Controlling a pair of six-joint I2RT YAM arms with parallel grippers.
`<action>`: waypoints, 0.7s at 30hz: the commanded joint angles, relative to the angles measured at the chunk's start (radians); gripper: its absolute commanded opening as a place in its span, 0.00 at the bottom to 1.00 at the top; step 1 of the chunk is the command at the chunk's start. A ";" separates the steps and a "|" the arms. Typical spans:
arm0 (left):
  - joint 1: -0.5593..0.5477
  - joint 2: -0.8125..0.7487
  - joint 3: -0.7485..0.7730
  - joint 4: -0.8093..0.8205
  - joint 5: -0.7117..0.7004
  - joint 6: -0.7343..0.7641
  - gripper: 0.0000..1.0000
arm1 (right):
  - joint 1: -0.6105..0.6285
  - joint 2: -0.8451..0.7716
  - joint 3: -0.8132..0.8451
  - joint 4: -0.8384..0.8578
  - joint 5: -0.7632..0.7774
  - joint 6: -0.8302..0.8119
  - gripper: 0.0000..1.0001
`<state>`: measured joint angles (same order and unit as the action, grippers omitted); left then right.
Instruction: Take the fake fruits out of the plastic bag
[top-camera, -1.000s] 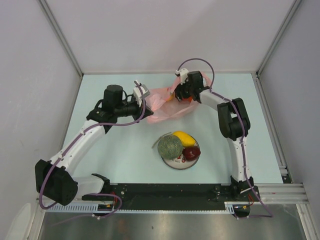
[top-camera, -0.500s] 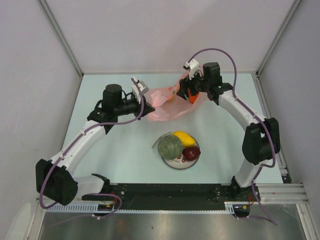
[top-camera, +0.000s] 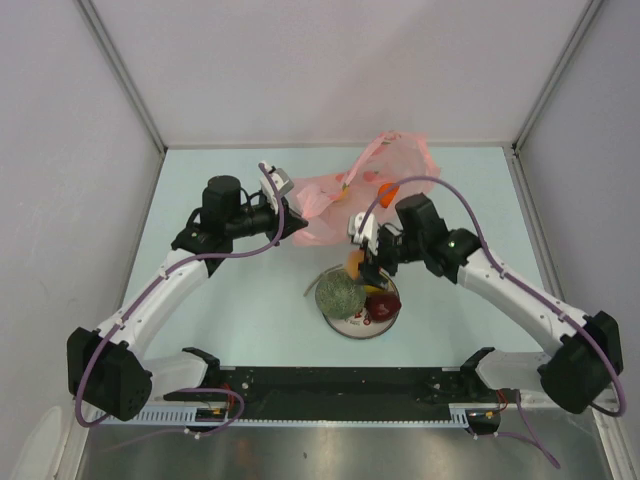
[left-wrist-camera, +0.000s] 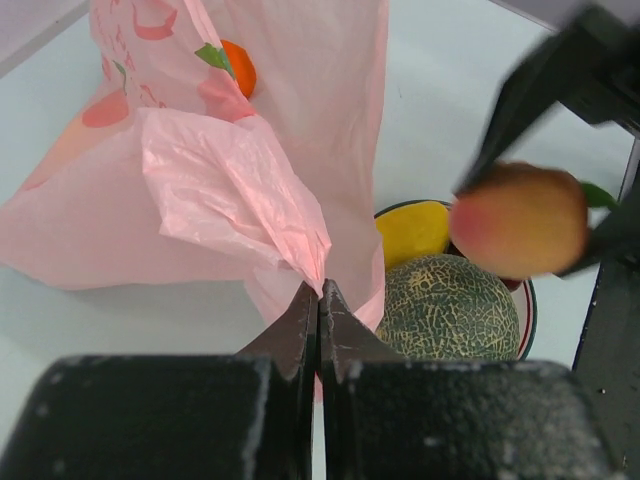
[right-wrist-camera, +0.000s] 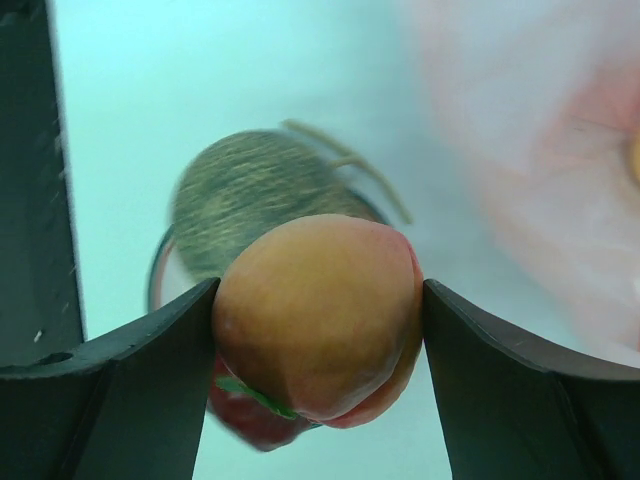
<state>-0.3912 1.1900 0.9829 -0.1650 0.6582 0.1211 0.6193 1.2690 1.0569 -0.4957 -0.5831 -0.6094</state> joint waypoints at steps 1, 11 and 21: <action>0.006 -0.036 -0.007 0.032 0.006 -0.015 0.00 | 0.132 -0.128 -0.113 -0.069 0.055 -0.147 0.51; 0.012 -0.038 -0.020 0.035 0.007 -0.024 0.00 | 0.264 -0.250 -0.228 -0.083 0.103 -0.184 0.01; 0.012 -0.056 -0.053 0.028 0.018 -0.032 0.00 | 0.372 -0.280 -0.337 -0.003 0.108 -0.222 0.03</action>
<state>-0.3847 1.1736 0.9550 -0.1577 0.6586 0.1040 0.9726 1.0103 0.7441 -0.5568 -0.4808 -0.8108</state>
